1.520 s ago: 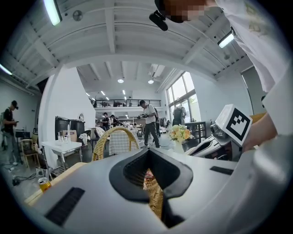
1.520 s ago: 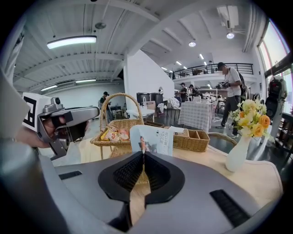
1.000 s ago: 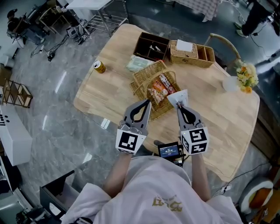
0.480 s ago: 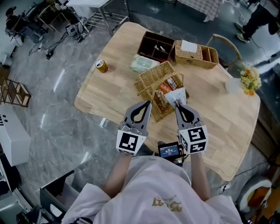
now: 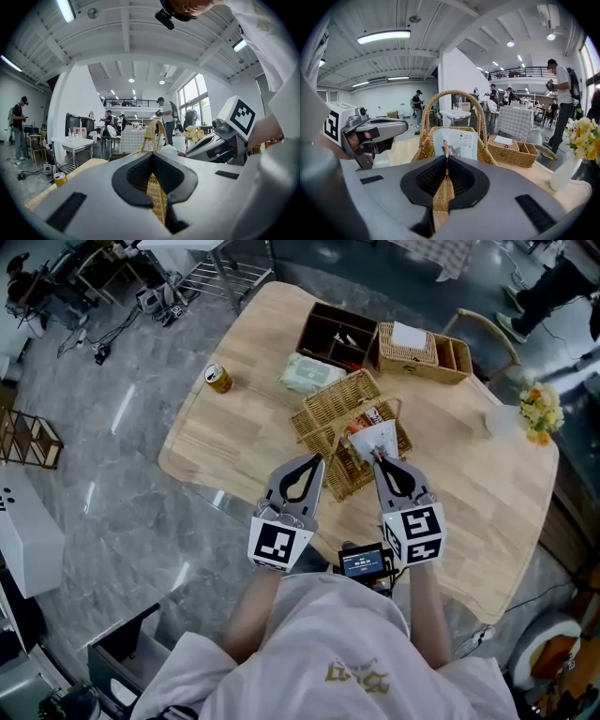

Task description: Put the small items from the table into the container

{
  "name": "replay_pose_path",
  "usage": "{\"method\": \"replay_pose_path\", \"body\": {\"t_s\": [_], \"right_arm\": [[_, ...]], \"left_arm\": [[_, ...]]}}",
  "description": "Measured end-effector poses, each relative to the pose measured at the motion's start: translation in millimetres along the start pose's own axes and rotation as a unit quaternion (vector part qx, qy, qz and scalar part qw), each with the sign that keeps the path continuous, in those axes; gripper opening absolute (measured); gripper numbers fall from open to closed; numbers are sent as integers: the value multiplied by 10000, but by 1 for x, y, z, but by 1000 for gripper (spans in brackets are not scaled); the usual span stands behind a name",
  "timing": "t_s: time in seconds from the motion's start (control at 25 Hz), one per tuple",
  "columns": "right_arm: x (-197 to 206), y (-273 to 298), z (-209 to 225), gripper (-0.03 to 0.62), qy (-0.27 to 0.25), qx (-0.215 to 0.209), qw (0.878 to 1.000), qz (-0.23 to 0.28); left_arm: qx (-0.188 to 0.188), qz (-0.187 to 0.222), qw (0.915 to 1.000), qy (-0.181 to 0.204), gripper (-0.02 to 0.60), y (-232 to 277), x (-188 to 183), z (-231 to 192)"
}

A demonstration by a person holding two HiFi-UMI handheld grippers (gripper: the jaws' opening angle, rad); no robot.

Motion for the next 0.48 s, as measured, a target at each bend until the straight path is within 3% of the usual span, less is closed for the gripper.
{"method": "replay_pose_path", "body": {"t_s": [0.12,0.36,0.48], "right_arm": [[-1,1,-1,31,58,-45,10000,56],[-2,4,-3,35,216,-153,9996,121],[-4,1,-2,67,245,-116,9995,186]], "left_arm": [[62,53,9999,135,-6,0,1,-1],[-22,-31,10000,2,-6,0,1,-2],[0,-18,10000,28,-6,-1,-1,0]]}}
Point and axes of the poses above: the fingertips, and each gripper's own axes: y forward along the fingers, z to its right, x out of its underside, the point moved 4 cm from there along -y, backward along the fingers, and after that the axes turned 4 degrees about x, right-handed, at the moved point
